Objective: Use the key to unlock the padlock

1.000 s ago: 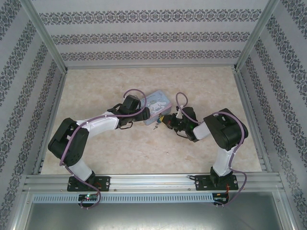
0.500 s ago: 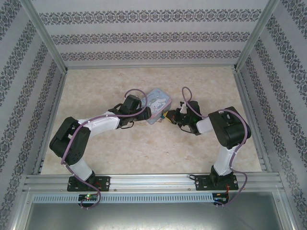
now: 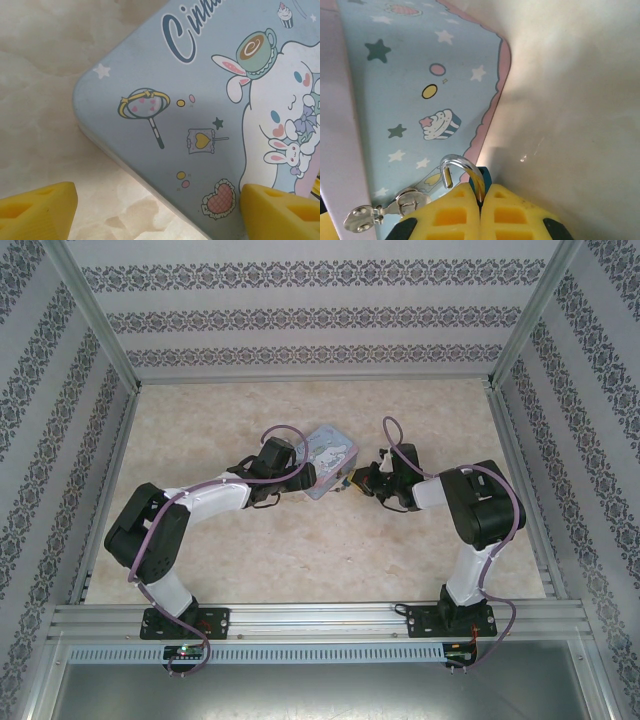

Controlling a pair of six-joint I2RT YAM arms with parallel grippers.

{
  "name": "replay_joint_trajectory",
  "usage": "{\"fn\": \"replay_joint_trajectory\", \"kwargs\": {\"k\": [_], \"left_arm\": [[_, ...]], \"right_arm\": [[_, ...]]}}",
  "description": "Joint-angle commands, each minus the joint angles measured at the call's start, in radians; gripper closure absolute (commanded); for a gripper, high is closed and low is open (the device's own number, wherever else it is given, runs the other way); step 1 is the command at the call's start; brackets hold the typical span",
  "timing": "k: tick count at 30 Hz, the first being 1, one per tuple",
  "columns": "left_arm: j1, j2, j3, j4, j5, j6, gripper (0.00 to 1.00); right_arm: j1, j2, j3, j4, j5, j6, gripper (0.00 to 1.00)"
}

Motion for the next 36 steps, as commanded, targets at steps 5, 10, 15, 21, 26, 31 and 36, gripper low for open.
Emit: {"fn": "replay_joint_trajectory", "kwargs": {"k": [5, 10, 15, 21, 26, 31, 36], "left_arm": [[-0.002, 0.037, -0.024, -0.231, -0.023, 0.023, 0.13], [-0.002, -0.015, -0.014, -0.250, -0.005, 0.022, 0.10], [-0.002, -0.082, -0.010, -0.272, 0.011, 0.018, 0.08], [0.000, -0.189, -0.006, -0.312, 0.013, 0.016, 0.07], [0.004, -0.282, 0.008, -0.358, -0.005, 0.023, 0.05], [0.024, -0.381, 0.006, -0.392, -0.021, 0.020, 0.03], [0.048, -0.479, 0.014, -0.439, -0.108, 0.035, 0.01]], "right_arm": [[-0.021, -0.139, -0.092, -0.009, 0.012, 0.002, 1.00], [-0.026, -0.223, -0.206, -0.011, 0.037, 0.034, 1.00], [-0.041, -0.295, -0.319, -0.032, 0.052, 0.049, 1.00], [-0.077, -0.418, -0.444, -0.106, 0.074, 0.048, 0.88], [-0.102, -0.588, -0.460, -0.333, 0.112, -0.003, 0.60], [-0.127, -0.865, -0.397, -0.673, 0.188, -0.087, 0.33], [-0.151, -1.053, -0.252, -0.916, 0.271, -0.165, 0.02]]}}
